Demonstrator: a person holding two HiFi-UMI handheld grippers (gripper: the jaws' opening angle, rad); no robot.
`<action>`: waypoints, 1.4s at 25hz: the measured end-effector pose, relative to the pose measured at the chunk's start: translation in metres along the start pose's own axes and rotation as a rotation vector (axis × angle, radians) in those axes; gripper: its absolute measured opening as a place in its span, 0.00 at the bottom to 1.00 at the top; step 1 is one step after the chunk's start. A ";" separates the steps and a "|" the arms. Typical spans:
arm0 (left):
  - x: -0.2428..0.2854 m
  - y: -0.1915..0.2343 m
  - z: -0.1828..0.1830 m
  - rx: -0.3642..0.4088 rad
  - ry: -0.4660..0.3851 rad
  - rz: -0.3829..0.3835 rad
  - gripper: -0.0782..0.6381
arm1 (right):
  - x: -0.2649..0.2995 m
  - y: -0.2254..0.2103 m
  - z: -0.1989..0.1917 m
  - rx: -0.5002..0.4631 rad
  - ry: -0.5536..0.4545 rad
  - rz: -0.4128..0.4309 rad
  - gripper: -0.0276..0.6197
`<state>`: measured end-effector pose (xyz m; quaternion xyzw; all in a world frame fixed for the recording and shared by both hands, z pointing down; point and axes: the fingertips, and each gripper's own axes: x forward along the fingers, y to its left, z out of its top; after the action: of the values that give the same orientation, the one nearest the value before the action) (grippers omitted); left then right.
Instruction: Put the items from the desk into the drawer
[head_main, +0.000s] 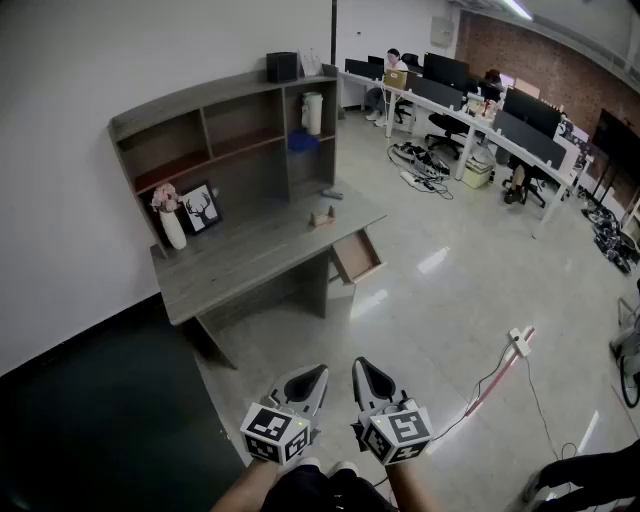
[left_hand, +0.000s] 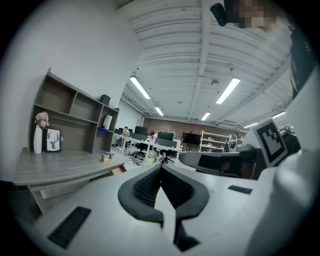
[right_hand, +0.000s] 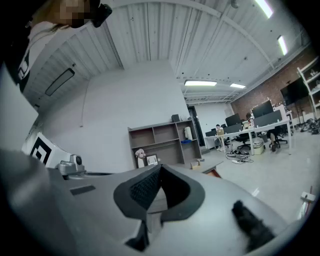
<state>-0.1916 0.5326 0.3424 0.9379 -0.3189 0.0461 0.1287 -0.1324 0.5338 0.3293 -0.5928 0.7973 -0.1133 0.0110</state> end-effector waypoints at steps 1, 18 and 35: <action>-0.002 0.000 0.000 0.002 0.005 -0.002 0.12 | -0.001 0.004 -0.001 0.004 0.001 -0.002 0.06; -0.019 0.026 -0.008 -0.003 0.026 -0.086 0.12 | -0.001 0.012 -0.018 0.033 -0.010 -0.151 0.06; 0.042 0.067 0.002 0.022 0.011 -0.012 0.12 | 0.061 -0.041 -0.019 0.067 -0.021 -0.162 0.06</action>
<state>-0.1998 0.4562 0.3618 0.9410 -0.3117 0.0541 0.1203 -0.1144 0.4679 0.3625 -0.6559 0.7422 -0.1340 0.0301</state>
